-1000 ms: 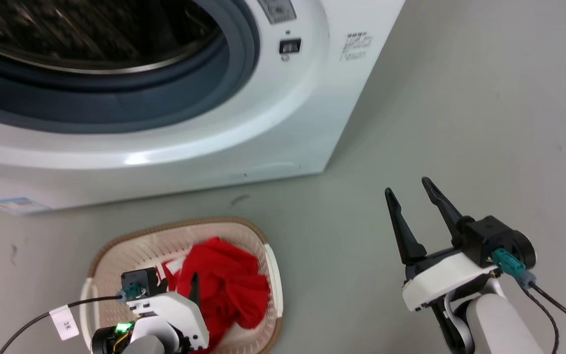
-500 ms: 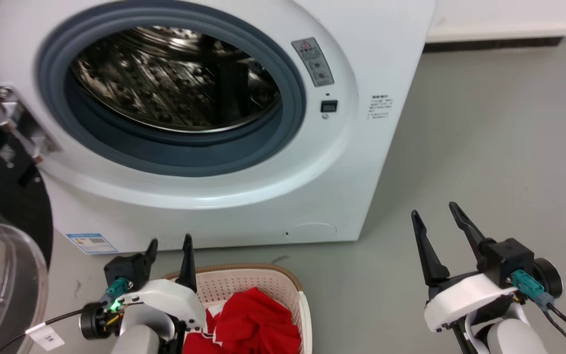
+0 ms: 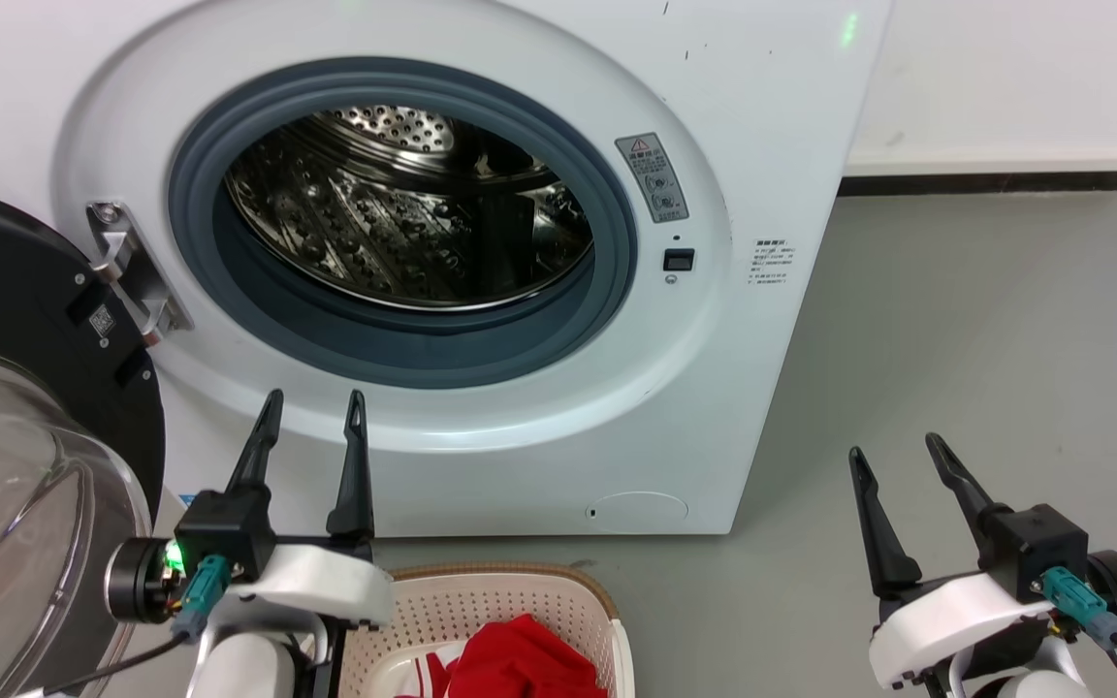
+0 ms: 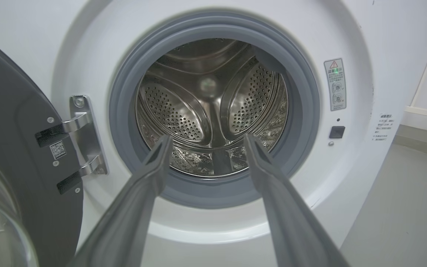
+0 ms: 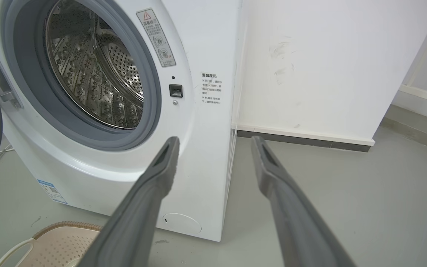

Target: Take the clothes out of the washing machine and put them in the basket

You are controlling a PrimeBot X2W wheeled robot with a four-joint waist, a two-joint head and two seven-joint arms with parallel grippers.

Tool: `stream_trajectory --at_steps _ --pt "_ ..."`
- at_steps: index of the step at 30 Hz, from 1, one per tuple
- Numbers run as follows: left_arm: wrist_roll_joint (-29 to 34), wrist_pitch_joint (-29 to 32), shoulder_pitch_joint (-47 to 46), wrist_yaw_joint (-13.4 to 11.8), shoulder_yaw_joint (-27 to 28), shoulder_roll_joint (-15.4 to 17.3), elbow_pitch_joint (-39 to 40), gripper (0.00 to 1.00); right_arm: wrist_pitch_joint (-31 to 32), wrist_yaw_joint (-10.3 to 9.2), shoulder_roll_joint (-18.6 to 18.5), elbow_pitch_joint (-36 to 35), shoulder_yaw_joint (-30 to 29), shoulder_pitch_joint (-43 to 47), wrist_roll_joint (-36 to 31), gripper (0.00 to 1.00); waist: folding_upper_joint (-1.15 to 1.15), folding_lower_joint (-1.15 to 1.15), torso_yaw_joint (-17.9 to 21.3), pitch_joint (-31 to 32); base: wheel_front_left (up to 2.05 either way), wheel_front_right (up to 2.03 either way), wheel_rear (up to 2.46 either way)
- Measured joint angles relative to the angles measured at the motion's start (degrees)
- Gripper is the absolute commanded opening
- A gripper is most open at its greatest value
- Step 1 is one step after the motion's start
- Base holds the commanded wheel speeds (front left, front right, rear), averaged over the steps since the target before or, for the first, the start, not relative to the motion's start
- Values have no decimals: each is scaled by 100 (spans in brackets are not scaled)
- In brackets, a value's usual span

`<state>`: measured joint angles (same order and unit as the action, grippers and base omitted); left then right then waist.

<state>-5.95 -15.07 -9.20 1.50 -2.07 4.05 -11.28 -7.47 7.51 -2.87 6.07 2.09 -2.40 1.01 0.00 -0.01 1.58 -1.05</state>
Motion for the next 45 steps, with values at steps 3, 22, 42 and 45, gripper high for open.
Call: stream_trajectory --at_steps 3,22,42,45 --pt "35 0 186 -4 -2 2 115 100 58 0 0 -70 -35 112 -21 100 0 0 16 97 0 0 0" --pt "5 0 542 -59 103 -7 13 100 178 0 0 -245 36 311 -7 100 0 1 146 228 0 0 0" --pt "-417 189 665 -40 194 -63 -170 0 198 0 0 -100 70 493 417 0 0 1 133 206 0 0 0" --pt "-773 283 664 1 236 -62 -185 0 247 0 -12 -64 56 489 827 0 0 2 125 204 0 0 0"
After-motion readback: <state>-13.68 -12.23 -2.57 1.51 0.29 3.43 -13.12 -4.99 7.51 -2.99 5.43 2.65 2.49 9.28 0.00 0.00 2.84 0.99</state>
